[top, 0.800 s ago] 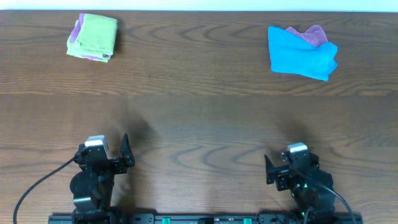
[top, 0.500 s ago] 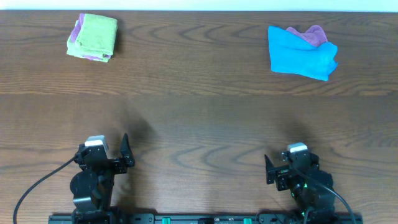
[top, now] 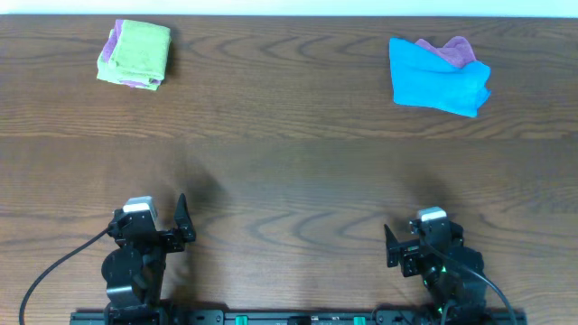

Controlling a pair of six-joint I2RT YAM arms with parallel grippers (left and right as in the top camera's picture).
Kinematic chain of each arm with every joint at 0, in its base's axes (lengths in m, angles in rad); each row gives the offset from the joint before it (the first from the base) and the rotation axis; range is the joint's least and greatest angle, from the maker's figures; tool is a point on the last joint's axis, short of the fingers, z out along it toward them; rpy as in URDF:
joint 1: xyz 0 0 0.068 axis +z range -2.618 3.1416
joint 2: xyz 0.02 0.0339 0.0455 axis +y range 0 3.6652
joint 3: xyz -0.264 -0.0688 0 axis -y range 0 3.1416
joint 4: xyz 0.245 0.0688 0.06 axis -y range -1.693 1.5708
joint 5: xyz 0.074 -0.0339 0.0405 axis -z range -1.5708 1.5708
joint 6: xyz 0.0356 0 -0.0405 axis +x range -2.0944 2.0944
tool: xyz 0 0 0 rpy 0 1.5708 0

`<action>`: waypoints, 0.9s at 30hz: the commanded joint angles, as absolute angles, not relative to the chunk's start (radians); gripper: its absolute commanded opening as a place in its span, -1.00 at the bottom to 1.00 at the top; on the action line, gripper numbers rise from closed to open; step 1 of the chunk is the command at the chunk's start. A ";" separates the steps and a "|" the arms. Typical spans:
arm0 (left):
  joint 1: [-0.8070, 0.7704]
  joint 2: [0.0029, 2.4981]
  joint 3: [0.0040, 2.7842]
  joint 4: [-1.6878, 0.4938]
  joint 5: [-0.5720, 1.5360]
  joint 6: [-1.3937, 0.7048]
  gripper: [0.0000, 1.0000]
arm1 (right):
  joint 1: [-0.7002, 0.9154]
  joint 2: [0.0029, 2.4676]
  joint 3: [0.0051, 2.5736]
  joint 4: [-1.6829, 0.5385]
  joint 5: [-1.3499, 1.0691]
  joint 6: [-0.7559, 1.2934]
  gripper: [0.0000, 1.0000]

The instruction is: Fold the cloth

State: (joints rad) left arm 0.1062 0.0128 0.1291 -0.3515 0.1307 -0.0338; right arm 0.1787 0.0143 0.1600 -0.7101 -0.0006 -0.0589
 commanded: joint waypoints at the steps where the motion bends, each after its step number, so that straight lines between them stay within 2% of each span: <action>1: 0.102 0.004 0.107 -0.354 0.123 -0.045 0.90 | 0.171 0.006 0.158 -0.710 -0.005 -0.057 0.98; 20: 0.102 0.004 0.107 -0.354 0.123 -0.045 0.90 | 0.171 0.006 0.158 -0.659 0.011 -0.037 0.99; 23: 0.102 0.004 0.107 -0.354 0.123 -0.045 0.90 | 0.171 0.006 0.158 -0.530 0.041 0.189 0.99; 25: 0.102 0.004 0.107 -0.354 0.123 -0.045 0.90 | 0.171 0.006 0.158 -0.473 0.057 0.426 0.99; 27: 0.102 0.004 0.107 -0.354 0.123 -0.045 0.90 | 0.171 0.006 0.158 -0.437 0.131 0.503 0.99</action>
State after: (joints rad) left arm 0.1062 0.0128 0.1291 -0.3515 0.1303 -0.0338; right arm 0.1787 0.0132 0.1562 -0.4576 0.0448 0.2558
